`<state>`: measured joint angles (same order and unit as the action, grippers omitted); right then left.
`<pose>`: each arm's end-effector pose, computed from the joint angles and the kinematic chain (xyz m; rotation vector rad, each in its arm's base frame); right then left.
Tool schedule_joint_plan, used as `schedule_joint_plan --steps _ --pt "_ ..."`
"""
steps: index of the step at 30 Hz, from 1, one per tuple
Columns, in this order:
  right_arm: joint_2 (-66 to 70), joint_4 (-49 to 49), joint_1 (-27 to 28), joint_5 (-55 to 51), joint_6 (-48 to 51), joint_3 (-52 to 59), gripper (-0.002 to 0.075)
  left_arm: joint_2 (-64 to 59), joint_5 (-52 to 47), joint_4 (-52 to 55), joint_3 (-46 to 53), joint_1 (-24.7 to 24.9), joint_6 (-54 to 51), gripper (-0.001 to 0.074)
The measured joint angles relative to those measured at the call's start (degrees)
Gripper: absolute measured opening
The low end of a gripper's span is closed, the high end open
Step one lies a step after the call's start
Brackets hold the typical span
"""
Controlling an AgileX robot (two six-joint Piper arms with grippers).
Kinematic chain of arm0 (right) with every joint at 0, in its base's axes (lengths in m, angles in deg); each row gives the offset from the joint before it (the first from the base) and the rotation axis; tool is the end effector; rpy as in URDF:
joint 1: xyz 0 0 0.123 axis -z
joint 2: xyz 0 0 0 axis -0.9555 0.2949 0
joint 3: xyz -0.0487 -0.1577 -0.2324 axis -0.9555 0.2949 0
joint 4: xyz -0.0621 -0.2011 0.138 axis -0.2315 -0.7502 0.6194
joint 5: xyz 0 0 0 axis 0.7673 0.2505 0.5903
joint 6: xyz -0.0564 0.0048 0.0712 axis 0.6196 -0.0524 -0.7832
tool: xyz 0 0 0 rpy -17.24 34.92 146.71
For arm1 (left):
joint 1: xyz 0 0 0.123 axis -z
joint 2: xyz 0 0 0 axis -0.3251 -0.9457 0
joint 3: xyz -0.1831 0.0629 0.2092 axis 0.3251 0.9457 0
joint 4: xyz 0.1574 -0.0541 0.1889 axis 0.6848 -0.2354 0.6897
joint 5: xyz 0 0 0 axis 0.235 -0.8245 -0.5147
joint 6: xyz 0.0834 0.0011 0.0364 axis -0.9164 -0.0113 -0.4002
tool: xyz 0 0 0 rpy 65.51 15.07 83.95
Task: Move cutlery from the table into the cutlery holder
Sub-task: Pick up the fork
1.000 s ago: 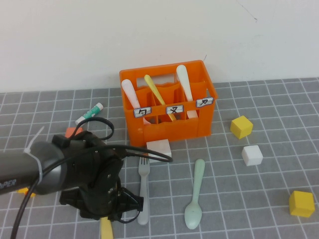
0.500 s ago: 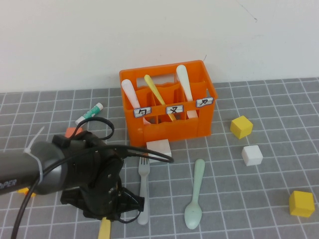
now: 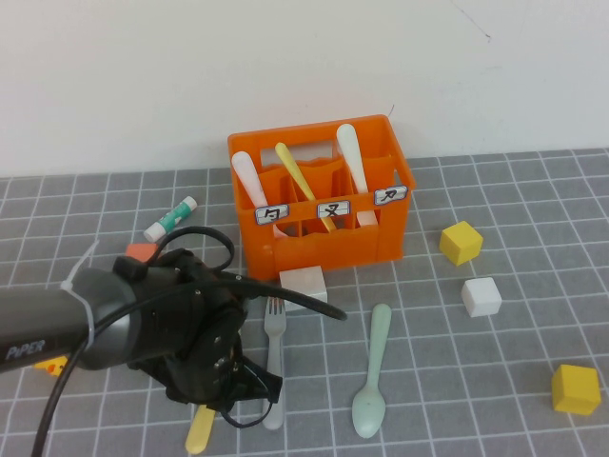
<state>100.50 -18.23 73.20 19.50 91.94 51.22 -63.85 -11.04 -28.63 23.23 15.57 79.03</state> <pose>0.1187 0.0255 0.2492 -0.4806 2.1960 0.1662 0.2696 -0.1666 0.1444 0.1864 2.8834 0.0761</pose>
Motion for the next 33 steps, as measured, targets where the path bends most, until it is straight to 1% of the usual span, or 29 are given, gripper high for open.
schedule_joint_plan --steps 11,12,14,17,20,26,33 --pt "0.0 0.9 0.0 0.0 0.0 0.0 -0.0003 0.0 1.1 0.7 0.0 0.0 0.1 0.0135" --pt "0.0 1.0 0.0 0.0 0.0 0.0 -0.0003 0.0 1.1 0.7 -0.1 0.0 0.1 0.0150" --pt "0.0 1.0 0.0 0.0 0.0 0.0 -0.0003 -0.3 0.2 0.1 -0.6 0.0 0.1 0.0209" --pt "0.0 1.0 0.0 0.0 0.0 0.0 -0.0003 -0.6 -2.1 -0.8 -2.7 0.0 0.1 0.0329" --pt "0.0 1.1 0.0 0.0 0.5 0.0 -0.0003 -1.6 -2.3 -1.7 -5.9 0.0 0.3 0.0374" --pt "0.0 1.3 0.0 -0.2 0.6 0.0 -0.0003 -1.6 -0.9 -1.9 -10.1 0.0 2.3 0.0388" --pt "0.0 1.4 0.0 -0.4 0.9 0.0 -0.0003 -3.3 -1.2 0.7 -10.2 0.0 5.0 0.0388"
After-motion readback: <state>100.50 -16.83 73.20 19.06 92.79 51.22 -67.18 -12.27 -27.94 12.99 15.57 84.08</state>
